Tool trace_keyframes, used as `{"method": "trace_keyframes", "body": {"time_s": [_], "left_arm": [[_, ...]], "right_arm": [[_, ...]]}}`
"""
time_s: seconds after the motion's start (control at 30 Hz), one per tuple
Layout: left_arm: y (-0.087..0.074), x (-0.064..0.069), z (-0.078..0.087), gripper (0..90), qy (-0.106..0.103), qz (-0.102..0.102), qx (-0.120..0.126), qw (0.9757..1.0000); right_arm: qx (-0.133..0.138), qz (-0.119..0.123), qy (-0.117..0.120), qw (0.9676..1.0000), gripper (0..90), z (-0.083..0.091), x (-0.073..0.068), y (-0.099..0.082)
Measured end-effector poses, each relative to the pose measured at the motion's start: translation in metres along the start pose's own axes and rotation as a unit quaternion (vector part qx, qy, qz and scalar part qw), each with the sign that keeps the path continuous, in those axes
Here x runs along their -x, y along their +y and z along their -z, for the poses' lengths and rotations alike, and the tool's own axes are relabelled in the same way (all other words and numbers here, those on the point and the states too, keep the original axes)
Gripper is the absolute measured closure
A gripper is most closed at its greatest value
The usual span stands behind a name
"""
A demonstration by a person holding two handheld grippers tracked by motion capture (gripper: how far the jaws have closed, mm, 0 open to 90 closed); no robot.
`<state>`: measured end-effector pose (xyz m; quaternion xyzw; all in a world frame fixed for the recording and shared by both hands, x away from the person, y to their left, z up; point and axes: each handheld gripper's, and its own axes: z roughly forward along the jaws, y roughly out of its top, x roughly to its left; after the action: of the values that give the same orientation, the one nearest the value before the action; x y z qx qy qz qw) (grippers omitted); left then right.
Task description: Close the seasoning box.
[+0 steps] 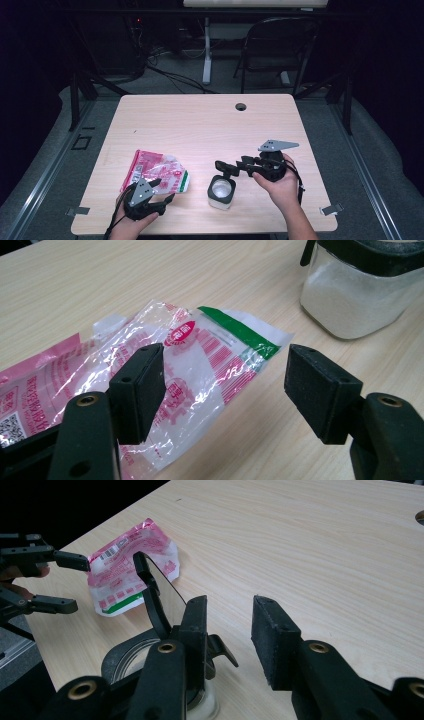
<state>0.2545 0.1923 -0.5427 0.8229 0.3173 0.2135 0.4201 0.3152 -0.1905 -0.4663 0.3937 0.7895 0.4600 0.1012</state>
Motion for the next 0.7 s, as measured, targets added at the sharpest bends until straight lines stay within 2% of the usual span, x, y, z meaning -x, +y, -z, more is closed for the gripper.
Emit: {"method": "trace_keyframes", "body": {"time_s": [0.37,0.7], "left_arm": [[0.005,-0.009,0.003,33.1,0.007,0.005,0.012,0.9999],[0.008,-0.016,0.001,33.2,0.01,0.011,0.017,0.9997]], "right_arm": [[-0.015,0.023,0.011,0.9996,67.1,-0.007,-0.012,-0.005],[-0.045,0.04,0.025,0.9979,66.7,-0.021,-0.025,-0.017]]}}
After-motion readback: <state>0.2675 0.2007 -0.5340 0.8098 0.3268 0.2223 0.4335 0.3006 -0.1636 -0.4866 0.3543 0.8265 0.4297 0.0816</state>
